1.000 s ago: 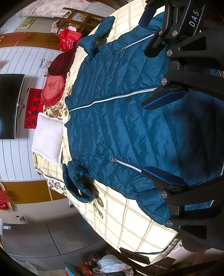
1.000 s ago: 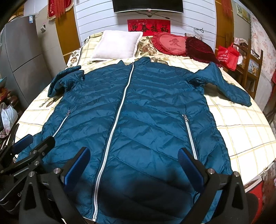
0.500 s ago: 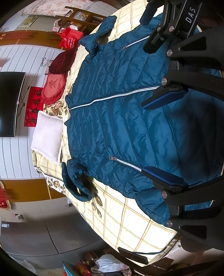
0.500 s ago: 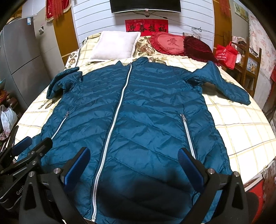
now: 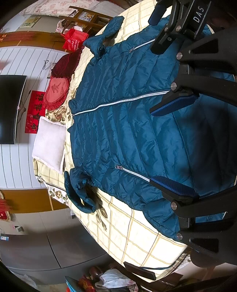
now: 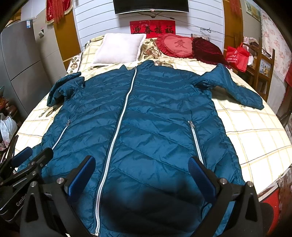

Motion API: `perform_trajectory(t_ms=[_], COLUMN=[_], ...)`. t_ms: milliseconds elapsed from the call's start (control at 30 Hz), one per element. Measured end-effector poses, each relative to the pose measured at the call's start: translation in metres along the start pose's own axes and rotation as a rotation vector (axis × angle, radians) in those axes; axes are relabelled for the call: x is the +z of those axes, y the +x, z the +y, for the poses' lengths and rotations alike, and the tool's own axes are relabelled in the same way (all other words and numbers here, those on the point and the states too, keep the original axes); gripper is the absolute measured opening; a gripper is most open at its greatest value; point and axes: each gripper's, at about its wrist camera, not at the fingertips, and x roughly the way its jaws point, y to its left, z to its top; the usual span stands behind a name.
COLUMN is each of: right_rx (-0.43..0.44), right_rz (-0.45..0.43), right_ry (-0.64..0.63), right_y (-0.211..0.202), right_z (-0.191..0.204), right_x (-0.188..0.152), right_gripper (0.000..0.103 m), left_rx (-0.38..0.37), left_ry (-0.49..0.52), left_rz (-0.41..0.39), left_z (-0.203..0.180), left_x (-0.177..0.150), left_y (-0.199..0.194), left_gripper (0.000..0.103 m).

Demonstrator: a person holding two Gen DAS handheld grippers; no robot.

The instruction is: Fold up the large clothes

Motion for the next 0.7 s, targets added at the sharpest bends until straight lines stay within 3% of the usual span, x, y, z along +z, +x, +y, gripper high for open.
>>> perform_trajectory(t_ms=[700], right_rx=[0.005], right_rz=[-0.004], right_ry=[0.000], right_y=[0.0019], right_z=[-0.0017], right_x=[0.0063], right_gripper=[0.103], left_rx=[0.004], left_ry=[-0.003], left_rz=[-0.005], left_z=[-0.0013], left_x=[0.0093], left_y=[0.0028], left_gripper=[0.081])
